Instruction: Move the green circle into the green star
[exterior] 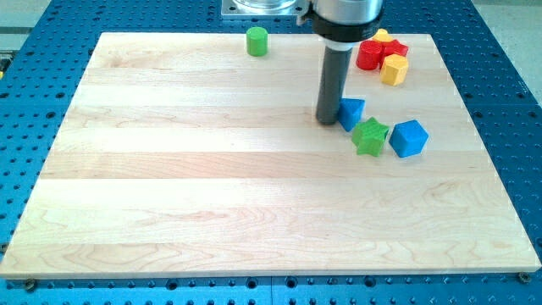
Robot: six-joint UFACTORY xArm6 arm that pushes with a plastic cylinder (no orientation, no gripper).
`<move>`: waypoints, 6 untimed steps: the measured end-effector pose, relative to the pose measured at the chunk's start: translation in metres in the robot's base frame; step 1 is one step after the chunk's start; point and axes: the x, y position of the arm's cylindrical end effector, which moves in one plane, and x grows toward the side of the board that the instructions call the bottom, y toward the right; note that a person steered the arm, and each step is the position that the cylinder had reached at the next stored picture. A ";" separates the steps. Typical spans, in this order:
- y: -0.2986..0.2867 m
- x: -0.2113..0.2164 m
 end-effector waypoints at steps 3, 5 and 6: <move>0.077 -0.013; 0.001 -0.022; -0.109 -0.054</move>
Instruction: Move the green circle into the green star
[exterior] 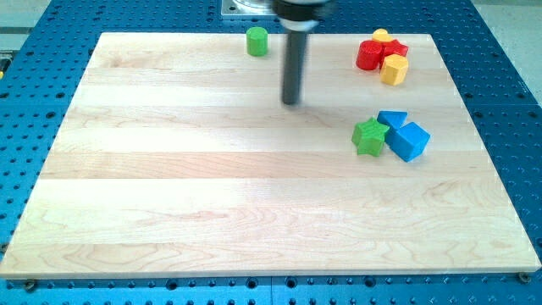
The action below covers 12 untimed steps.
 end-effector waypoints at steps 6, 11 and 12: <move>0.036 -0.023; -0.020 0.073; 0.040 0.092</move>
